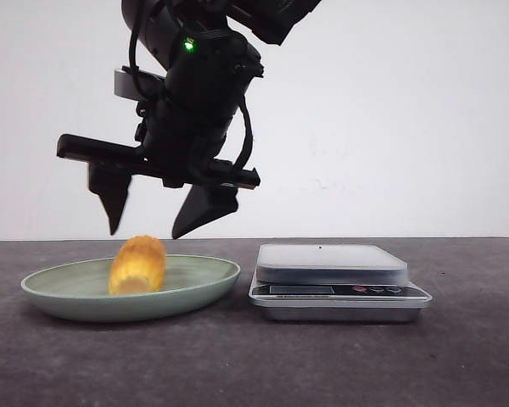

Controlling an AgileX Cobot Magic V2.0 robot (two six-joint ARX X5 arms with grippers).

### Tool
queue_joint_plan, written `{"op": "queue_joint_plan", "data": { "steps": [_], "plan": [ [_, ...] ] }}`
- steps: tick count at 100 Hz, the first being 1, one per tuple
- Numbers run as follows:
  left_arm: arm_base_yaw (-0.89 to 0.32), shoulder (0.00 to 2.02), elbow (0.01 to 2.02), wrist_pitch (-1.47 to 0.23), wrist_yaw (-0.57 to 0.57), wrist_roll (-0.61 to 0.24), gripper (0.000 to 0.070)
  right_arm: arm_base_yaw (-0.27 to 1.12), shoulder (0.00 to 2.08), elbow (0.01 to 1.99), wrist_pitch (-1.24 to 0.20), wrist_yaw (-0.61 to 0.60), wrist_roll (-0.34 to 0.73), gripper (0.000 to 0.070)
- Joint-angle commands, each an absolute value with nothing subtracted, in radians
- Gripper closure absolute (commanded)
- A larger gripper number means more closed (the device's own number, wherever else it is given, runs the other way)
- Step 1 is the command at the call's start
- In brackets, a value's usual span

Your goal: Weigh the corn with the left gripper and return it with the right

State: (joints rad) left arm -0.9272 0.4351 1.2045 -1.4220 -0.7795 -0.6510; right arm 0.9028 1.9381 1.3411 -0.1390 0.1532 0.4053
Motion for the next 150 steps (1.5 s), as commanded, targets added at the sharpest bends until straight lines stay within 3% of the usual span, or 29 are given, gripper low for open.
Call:
{"op": "queue_joint_plan", "data": {
  "steps": [1, 34, 55, 75, 80, 89, 99, 105, 108, 112, 117, 118, 150],
  "plan": [
    [-0.936, 0.436, 1.216, -1.422, -0.781, -0.644, 0.0188, 0.896, 1.903, 1.377, -0.165, 0.157, 0.375, 0.0207],
    [-0.936, 0.436, 1.216, -1.38, -0.782, -0.599, 0.019, 0.722, 1.488, 1.39, -0.431, 0.158, 0.189, 0.0207],
    [-0.937, 0.436, 1.216, -1.236, -0.782, -0.495, 0.0191, 0.625, 1.164, 1.39, -0.629, 0.159, 0.131, 0.0207],
    [-0.937, 0.436, 1.209, -1.043, -0.776, -0.368, 0.0192, 0.625, 0.9, 1.389, -0.834, 0.159, 0.134, 0.0207],
    [-0.937, 0.436, 1.2, -0.996, -0.765, -0.342, 0.021, 0.633, 0.849, 1.388, -0.879, 0.159, 0.134, 0.0207],
    [-0.937, 0.436, 1.171, -0.926, -0.747, -0.304, 0.0325, 0.642, 0.764, 1.382, -0.952, 0.167, 0.163, 0.0207],
    [-0.937, 0.436, 1.124, -0.871, -0.731, -0.29, 0.0349, 0.643, 0.665, 1.342, -0.981, 0.166, 0.186, 0.0212],
    [-0.937, 0.436, 1.09, -0.84, -0.694, -0.293, 0.0371, 0.643, 0.606, 1.305, -0.98, 0.167, 0.191, 0.0268],
    [-0.937, 0.436, 1.073, -0.826, -0.678, -0.299, 0.0421, 0.643, 0.578, 1.283, -0.976, 0.167, 0.195, 0.0332],
    [-0.937, 0.436, 1.049, -0.803, -0.66, -0.303, 0.0519, 0.643, 0.543, 1.25, -0.971, 0.167, 0.195, 0.0462],
    [-0.937, 0.436, 1.018, -0.767, -0.639, -0.303, 0.0685, 0.643, 0.504, 1.204, -0.96, 0.167, 0.195, 0.0689],
    [-0.937, 0.436, 1.011, -0.76, -0.634, -0.303, 0.07, 0.643, 0.497, 1.194, -0.955, 0.168, 0.194, 0.07],
    [-0.937, 0.474, 0.897, -0.532, -0.591, -0.301, 0.0681, 0.643, 0.422, 0.934, -0.738, 0.155, 0.24, 0.0689]
  ]
}}
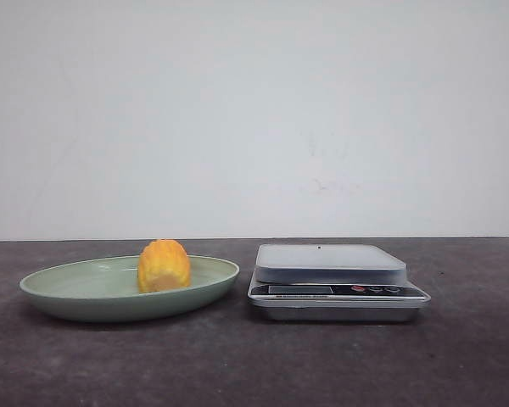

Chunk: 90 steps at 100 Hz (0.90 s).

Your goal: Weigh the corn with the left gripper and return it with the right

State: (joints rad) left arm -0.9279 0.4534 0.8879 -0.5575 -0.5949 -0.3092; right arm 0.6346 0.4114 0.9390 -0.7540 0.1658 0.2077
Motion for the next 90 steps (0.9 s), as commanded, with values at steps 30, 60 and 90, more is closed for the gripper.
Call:
{"op": "queue_joint_plan", "data": {
  "steps": [30, 60, 90],
  "plan": [
    [-0.937, 0.489, 0.898, -0.553, -0.591, -0.3, 0.0671, 0.643, 0.442, 0.929, -0.786, 0.159, 0.236, 0.0689],
    [-0.936, 0.485, 0.898, -0.554, -0.593, -0.3, 0.0671, 0.643, 0.442, 0.929, -0.786, 0.159, 0.236, 0.0689],
    [-0.635, 0.392, 0.747, -0.428, -0.579, -0.304, 0.0671, 0.643, 0.442, 0.929, -0.786, 0.159, 0.236, 0.0689]
  ]
}}
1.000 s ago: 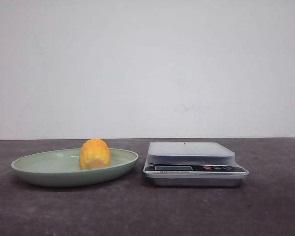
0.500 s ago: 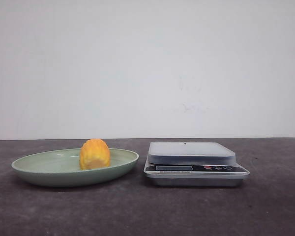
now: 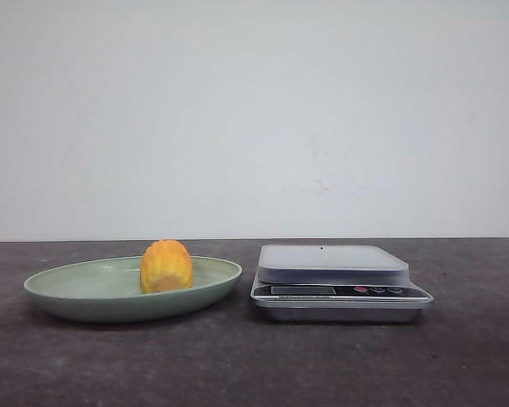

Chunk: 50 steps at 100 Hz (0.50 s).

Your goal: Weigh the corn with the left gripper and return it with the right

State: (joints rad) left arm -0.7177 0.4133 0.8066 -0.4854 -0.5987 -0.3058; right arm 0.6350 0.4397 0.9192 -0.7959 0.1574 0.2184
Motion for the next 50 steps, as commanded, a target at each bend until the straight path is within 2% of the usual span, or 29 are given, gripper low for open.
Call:
{"op": "queue_joint_plan", "data": {
  "steps": [1, 20, 40, 50],
  "plan": [
    [-0.619, 0.385, 0.733, -0.417, -0.567, -0.303, 0.0671, 0.643, 0.442, 0.929, -0.786, 0.159, 0.236, 0.0689],
    [-0.356, 0.187, 0.418, -0.222, -0.257, -0.269, 0.0671, 0.643, 0.442, 0.929, -0.786, 0.158, 0.236, 0.0689],
    [-0.188, 0.028, 0.165, -0.106, -0.12, -0.27, 0.0671, 0.643, 0.442, 0.929, -0.786, 0.158, 0.236, 0.0689],
    [-0.138, 0.003, 0.091, -0.079, -0.094, -0.27, 0.0671, 0.643, 0.442, 0.929, -0.786, 0.158, 0.236, 0.0689]
  ]
}}
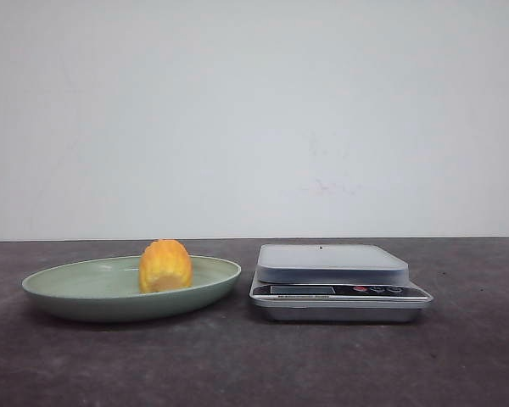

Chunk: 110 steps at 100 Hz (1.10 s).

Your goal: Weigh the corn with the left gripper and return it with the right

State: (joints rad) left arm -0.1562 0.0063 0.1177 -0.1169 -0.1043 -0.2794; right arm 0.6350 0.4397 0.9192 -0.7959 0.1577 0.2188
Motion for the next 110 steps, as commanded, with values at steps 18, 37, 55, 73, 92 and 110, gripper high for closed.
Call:
{"op": "queue_joint_plan", "data": {
  "steps": [18, 37, 55, 73, 92, 110],
  "plan": [
    [-0.086, 0.003, 0.013, -0.076, -0.095, -0.26, 0.0671, 0.643, 0.442, 0.929, -0.786, 0.158, 0.236, 0.0689],
    [-0.081, 0.003, 0.014, -0.184, -0.094, -0.186, 0.0671, 0.643, 0.442, 0.929, -0.786, 0.158, 0.236, 0.0689],
    [-0.081, 0.003, 0.014, -0.184, -0.095, -0.184, 0.0671, 0.643, 0.442, 0.929, -0.786, 0.158, 0.236, 0.0689],
    [-0.081, 0.003, 0.014, -0.185, -0.095, -0.184, 0.0671, 0.643, 0.442, 0.929, -0.786, 0.158, 0.236, 0.0689],
    [-0.08, 0.003, 0.014, -0.184, -0.095, -0.184, 0.0671, 0.643, 0.442, 0.929, -0.786, 0.158, 0.236, 0.0689],
    [-0.081, 0.003, 0.014, -0.184, -0.095, -0.184, 0.0671, 0.643, 0.442, 0.929, -0.786, 0.158, 0.236, 0.0689]
  ]
}}
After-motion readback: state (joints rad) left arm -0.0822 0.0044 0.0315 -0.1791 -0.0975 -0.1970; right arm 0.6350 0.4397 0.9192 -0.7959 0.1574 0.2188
